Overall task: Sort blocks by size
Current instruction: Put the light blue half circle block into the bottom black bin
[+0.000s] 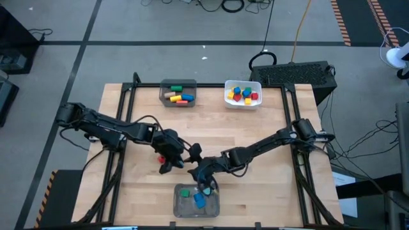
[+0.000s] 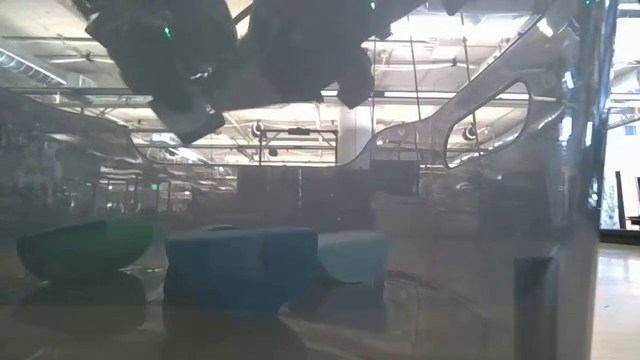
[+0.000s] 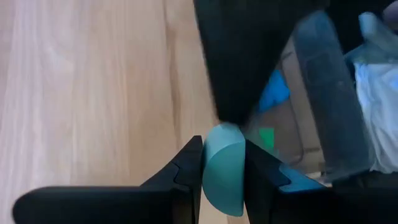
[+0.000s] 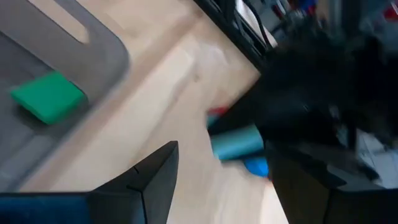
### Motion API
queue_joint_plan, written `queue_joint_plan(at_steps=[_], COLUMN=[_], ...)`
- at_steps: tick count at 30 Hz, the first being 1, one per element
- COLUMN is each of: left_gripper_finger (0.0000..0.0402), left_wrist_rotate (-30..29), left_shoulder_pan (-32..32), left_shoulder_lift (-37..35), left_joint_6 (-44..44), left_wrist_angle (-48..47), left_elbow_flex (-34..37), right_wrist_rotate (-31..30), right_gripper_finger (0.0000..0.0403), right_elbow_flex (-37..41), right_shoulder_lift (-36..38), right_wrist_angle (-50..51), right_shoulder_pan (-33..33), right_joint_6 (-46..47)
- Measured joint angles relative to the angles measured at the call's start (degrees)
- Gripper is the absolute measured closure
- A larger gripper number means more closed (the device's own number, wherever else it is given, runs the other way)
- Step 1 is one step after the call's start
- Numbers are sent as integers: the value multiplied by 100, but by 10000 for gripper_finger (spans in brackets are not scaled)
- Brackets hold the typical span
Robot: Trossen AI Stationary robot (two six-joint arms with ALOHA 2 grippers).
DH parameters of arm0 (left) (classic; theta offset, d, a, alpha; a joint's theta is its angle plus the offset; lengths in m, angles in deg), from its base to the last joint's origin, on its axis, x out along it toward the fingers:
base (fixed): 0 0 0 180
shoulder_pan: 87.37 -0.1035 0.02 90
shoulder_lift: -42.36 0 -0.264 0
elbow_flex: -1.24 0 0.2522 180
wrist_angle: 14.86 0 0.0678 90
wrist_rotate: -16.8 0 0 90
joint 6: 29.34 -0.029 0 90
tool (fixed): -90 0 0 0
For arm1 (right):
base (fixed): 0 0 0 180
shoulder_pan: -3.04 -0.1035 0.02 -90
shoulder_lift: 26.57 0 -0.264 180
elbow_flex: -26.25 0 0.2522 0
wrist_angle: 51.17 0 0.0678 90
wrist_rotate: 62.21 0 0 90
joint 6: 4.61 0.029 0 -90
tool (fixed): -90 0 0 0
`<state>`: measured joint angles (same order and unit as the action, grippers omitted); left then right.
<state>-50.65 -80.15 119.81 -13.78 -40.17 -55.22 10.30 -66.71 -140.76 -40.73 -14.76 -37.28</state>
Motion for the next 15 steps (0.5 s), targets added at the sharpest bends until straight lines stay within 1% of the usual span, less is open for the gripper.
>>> queue_joint_plan(at_steps=[4,9,15], left_gripper_finger=[323,323,323], left_wrist_rotate=[153,270,397], left_shoulder_pan=[6,4,4], left_shoulder_lift=[126,282,369], left_joint_6=[-70,-92,-93], left_wrist_angle=[206,585,858], left_elbow_flex=[0,0,0], right_wrist_rotate=[272,310,607], right_gripper_finger=[174,174,174], right_elbow_flex=[0,0,0], right_shoulder_lift=[-2,-4,-4], right_wrist_angle=[-157,-255,-188], right_shoulder_pan=[32,91,127], right_joint_6=[-119,-283,-202])
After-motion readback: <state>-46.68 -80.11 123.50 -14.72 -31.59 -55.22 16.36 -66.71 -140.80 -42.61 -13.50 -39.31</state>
